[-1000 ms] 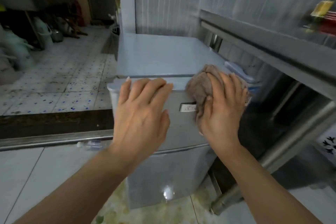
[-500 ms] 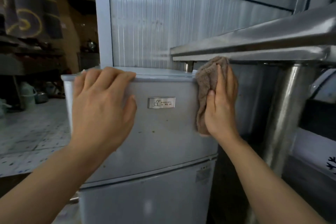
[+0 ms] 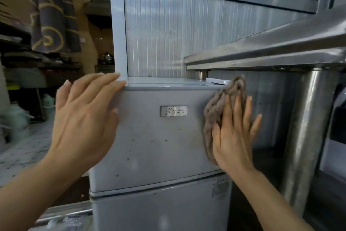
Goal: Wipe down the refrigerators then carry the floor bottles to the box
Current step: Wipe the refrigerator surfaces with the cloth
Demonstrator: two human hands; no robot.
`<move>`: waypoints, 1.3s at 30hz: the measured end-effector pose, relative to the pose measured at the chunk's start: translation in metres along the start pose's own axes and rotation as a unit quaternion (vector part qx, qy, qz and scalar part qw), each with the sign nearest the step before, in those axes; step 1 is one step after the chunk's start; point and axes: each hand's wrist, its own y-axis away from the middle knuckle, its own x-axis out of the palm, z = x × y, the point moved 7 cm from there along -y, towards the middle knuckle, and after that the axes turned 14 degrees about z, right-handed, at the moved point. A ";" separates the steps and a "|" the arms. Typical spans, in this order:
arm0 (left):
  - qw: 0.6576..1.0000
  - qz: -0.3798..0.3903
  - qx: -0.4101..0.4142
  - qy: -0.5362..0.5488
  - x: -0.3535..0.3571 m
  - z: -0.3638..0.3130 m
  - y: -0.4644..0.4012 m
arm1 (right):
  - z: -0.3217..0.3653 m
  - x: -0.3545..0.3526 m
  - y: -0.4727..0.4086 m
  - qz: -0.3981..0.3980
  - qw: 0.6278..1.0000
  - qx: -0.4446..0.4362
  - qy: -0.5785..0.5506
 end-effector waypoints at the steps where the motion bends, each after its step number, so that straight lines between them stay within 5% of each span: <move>1: 1.000 -0.004 -0.010 -0.005 -0.002 0.008 0.003 | 0.010 -0.004 -0.005 -0.017 1.000 0.000 -0.015; 6: 0.999 -0.036 -0.014 0.026 -0.002 0.021 0.007 | 0.091 0.006 0.011 -0.064 0.989 -0.054 -0.119; 10: 0.998 -0.045 -0.005 0.045 -0.005 0.022 0.005 | 0.172 0.016 0.026 -0.065 0.982 -0.170 -0.047; 13: 0.998 -0.036 0.012 0.048 -0.006 0.025 0.009 | 0.170 0.017 0.027 -0.054 0.973 -0.226 0.003; 19: 0.995 -0.002 0.027 0.101 -0.007 0.041 0.024 | 0.054 0.005 0.013 -0.071 0.993 -0.067 -0.060; 24: 0.985 0.024 0.023 0.167 -0.006 0.049 0.028 | 0.085 0.013 0.020 -0.085 0.989 -0.013 -0.118; 30: 0.973 0.064 0.005 0.220 -0.006 0.053 0.030 | 0.188 0.022 0.034 -0.065 0.983 -0.170 0.004; 39: 0.978 0.034 -0.064 0.195 -0.022 0.089 0.055 | 0.235 -0.014 -0.001 -0.081 0.952 -0.287 0.069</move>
